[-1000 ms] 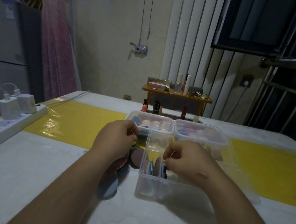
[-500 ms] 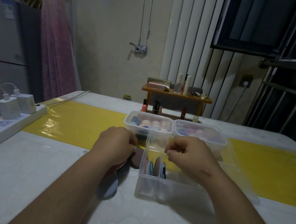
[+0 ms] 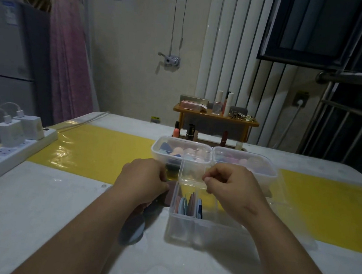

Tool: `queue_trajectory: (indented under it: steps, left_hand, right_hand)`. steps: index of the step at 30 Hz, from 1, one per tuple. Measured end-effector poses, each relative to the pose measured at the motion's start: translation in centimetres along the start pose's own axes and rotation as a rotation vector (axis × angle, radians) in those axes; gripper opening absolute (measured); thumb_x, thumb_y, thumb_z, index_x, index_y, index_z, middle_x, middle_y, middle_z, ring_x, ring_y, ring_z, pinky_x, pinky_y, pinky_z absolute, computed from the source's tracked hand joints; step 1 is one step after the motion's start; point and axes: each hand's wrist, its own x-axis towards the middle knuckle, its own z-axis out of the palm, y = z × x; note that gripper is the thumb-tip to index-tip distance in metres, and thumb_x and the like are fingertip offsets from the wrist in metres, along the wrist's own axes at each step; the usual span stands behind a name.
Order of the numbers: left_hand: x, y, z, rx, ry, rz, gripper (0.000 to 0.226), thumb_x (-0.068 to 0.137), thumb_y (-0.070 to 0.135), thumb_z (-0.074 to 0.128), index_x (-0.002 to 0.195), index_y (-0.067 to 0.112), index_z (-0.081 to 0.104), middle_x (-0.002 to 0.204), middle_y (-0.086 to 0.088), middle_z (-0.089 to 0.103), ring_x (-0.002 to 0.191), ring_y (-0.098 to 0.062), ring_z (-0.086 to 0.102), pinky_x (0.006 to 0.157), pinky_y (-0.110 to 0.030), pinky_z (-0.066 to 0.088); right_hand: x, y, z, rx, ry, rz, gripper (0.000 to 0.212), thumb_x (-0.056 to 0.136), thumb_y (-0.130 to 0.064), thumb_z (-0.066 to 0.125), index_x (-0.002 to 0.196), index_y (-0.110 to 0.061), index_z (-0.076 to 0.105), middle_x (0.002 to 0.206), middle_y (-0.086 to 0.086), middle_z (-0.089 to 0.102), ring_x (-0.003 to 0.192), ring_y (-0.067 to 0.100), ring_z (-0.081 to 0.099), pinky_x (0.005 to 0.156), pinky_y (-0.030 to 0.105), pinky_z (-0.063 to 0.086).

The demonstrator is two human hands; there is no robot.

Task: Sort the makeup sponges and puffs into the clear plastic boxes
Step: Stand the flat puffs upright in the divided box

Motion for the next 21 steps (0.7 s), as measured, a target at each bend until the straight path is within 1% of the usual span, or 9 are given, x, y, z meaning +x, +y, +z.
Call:
queue_trajectory:
  steps: [2,4,7,10,11,13,15,19,21]
  left_hand:
    - [0.1,0.0,-0.2,-0.125,0.012,-0.055,0.016,0.084,0.035,0.068,0.070,0.027,0.063,0.071,0.008,0.063,0.074,-0.013,0.059,0.068,-0.032,0.046]
    - [0.0,0.0,-0.5,-0.258,0.038,-0.098,0.015,0.080,0.030,0.069,0.068,0.025,0.065,0.066,0.005,0.065,0.070,-0.015,0.062,0.068,-0.034,0.053]
    - [-0.1,0.0,-0.8,-0.342,0.093,-0.131,0.012,0.079,0.024,0.069,0.068,0.023,0.064,0.067,0.003,0.066,0.070,-0.018,0.064,0.064,-0.034,0.053]
    - [0.0,0.0,-1.0,-0.417,0.157,-0.164,0.011,0.077,0.020,0.068,0.067,0.024,0.064,0.066,0.003,0.066,0.068,-0.020,0.065,0.062,-0.037,0.056]
    - [0.0,0.0,-1.0,-0.434,0.175,-0.175,0.011,0.077,0.020,0.068,0.068,0.024,0.064,0.066,0.003,0.066,0.069,-0.019,0.065,0.060,-0.035,0.054]
    - [0.0,0.1,-1.2,-0.398,0.208,-0.184,0.010,0.079,0.020,0.067,0.072,0.025,0.065,0.071,0.006,0.064,0.073,-0.015,0.061,0.056,-0.028,0.044]
    - [0.0,0.2,-1.4,-0.396,0.247,-0.190,0.007,0.080,0.021,0.067,0.075,0.024,0.065,0.074,0.006,0.063,0.072,-0.012,0.057,0.053,-0.026,0.037]
    - [-0.1,0.0,-1.5,-0.503,0.326,-0.182,0.005,0.078,0.024,0.070,0.074,0.024,0.066,0.074,0.007,0.065,0.073,-0.014,0.059,0.059,-0.030,0.045]
    - [-0.1,0.0,-1.5,-0.543,0.356,-0.161,0.003,0.080,0.024,0.070,0.078,0.024,0.069,0.076,0.008,0.066,0.076,-0.012,0.060,0.058,-0.027,0.043]
  right_hand:
    - [0.0,0.0,0.0,0.004,0.000,-0.002,0.017,0.092,-0.019,0.060,0.084,-0.032,0.068,0.082,-0.010,0.067,0.080,0.008,0.063,0.072,0.028,0.054]
    - [0.0,0.0,0.1,0.006,-0.002,-0.008,0.016,0.092,-0.021,0.060,0.084,-0.032,0.068,0.082,-0.011,0.067,0.080,0.008,0.064,0.074,0.030,0.056]
    - [0.0,0.1,0.1,0.014,0.004,-0.008,0.015,0.092,-0.021,0.060,0.085,-0.032,0.069,0.082,-0.011,0.067,0.080,0.008,0.064,0.075,0.031,0.057]
    - [0.0,0.1,0.1,0.015,0.015,-0.010,0.017,0.092,-0.021,0.060,0.083,-0.032,0.069,0.079,-0.012,0.067,0.078,0.007,0.063,0.072,0.028,0.054]
    - [0.1,0.1,0.1,0.017,0.018,-0.009,0.017,0.091,-0.020,0.060,0.083,-0.032,0.069,0.079,-0.012,0.067,0.078,0.007,0.063,0.071,0.027,0.053]
    - [0.1,0.2,0.2,0.020,0.018,-0.006,0.016,0.092,-0.020,0.060,0.085,-0.030,0.070,0.079,-0.011,0.066,0.078,0.007,0.062,0.070,0.026,0.052]
    - [0.1,0.2,0.2,0.020,0.019,-0.008,0.016,0.092,-0.020,0.060,0.085,-0.030,0.069,0.078,-0.012,0.066,0.077,0.006,0.062,0.069,0.025,0.051]
    - [0.2,0.3,0.2,0.030,0.029,-0.003,0.017,0.092,-0.020,0.060,0.083,-0.033,0.068,0.079,-0.012,0.067,0.078,0.007,0.063,0.070,0.026,0.052]
    - [0.2,0.4,0.3,0.032,0.037,-0.003,0.017,0.092,-0.021,0.060,0.083,-0.033,0.068,0.080,-0.012,0.067,0.079,0.007,0.063,0.072,0.030,0.055]
